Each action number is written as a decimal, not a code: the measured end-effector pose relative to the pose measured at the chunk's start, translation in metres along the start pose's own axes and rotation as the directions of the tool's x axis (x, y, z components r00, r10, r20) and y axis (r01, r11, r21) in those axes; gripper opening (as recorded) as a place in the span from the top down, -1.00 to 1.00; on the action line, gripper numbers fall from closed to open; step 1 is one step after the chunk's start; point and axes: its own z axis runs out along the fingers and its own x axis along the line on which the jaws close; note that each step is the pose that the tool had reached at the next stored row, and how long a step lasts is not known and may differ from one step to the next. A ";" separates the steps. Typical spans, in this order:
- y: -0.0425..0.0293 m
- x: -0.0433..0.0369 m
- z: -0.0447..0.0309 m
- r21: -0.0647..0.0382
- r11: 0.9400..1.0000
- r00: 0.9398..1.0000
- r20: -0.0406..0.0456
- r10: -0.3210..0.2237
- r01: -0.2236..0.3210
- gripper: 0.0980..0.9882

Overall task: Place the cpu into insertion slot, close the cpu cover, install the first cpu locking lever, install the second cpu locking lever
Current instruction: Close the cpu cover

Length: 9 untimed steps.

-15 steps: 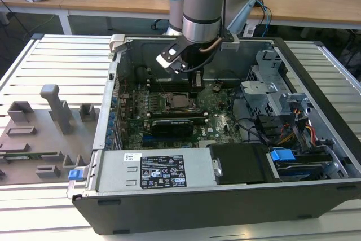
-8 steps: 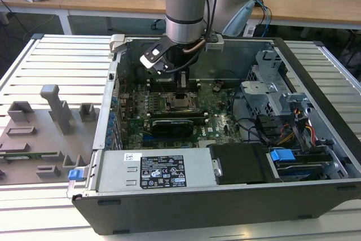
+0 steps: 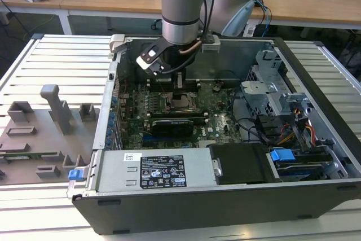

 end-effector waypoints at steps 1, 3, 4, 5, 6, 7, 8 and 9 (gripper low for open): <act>-0.0017 0.0000 0.0007 0.000 1.000 1.000 0.000 0.000 0.000 0.98; -0.0036 0.0000 0.0018 0.000 1.000 1.000 0.000 0.000 0.000 0.98; -0.0061 -0.0001 0.0028 0.000 1.000 1.000 0.000 0.000 0.000 0.98; -0.0091 0.0000 0.0035 0.000 1.000 1.000 0.000 0.000 0.000 0.98; -0.0125 0.0001 0.0040 0.000 1.000 1.000 0.000 0.000 0.000 0.98; -0.0152 0.0000 0.0044 0.000 1.000 1.000 0.000 0.000 0.000 0.98; -0.0167 0.0001 0.0047 0.000 1.000 1.000 0.000 0.000 0.000 0.98; -0.0180 0.0001 0.0050 0.000 1.000 1.000 0.000 0.000 0.000 0.98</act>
